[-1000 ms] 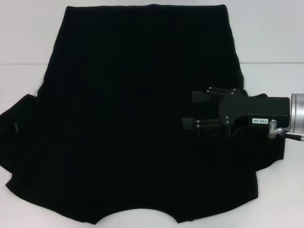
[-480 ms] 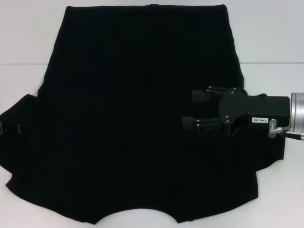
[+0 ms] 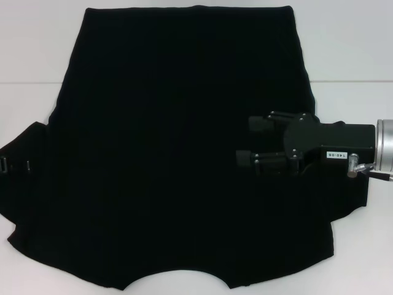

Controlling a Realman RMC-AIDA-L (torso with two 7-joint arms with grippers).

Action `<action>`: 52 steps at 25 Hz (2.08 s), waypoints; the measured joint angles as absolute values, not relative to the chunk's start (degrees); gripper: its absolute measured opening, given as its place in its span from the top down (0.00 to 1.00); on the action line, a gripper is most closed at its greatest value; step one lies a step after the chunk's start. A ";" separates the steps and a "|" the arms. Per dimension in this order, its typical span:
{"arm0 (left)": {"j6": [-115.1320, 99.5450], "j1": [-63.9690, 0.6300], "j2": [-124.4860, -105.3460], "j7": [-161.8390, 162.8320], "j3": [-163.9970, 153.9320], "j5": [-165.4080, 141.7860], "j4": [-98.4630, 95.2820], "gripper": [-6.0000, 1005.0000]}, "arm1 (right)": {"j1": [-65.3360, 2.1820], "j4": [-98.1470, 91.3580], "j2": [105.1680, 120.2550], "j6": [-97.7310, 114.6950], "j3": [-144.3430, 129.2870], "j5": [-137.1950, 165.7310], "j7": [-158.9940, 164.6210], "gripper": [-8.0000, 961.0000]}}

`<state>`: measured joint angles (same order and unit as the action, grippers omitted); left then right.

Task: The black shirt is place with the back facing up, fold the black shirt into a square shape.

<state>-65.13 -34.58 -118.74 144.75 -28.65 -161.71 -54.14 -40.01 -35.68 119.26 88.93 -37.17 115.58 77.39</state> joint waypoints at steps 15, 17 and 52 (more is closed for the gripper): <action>-65.11 -34.54 -118.70 144.61 -28.74 -161.87 -54.50 0.29 | -40.01 -35.74 119.18 88.83 -37.18 115.58 77.40 0.05; -65.11 -34.54 -118.69 144.60 -28.76 -161.92 -54.49 0.33 | -40.01 -35.76 119.17 88.80 -37.18 115.58 77.41 0.05; -64.52 -34.12 -118.20 144.33 -27.63 -163.62 -56.93 0.99 | -39.81 -35.68 119.45 88.72 -36.06 115.32 77.36 0.05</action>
<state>-64.52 -34.12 -118.20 144.33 -27.63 -163.62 -56.93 -39.81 -35.68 119.45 88.72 -36.06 115.32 77.36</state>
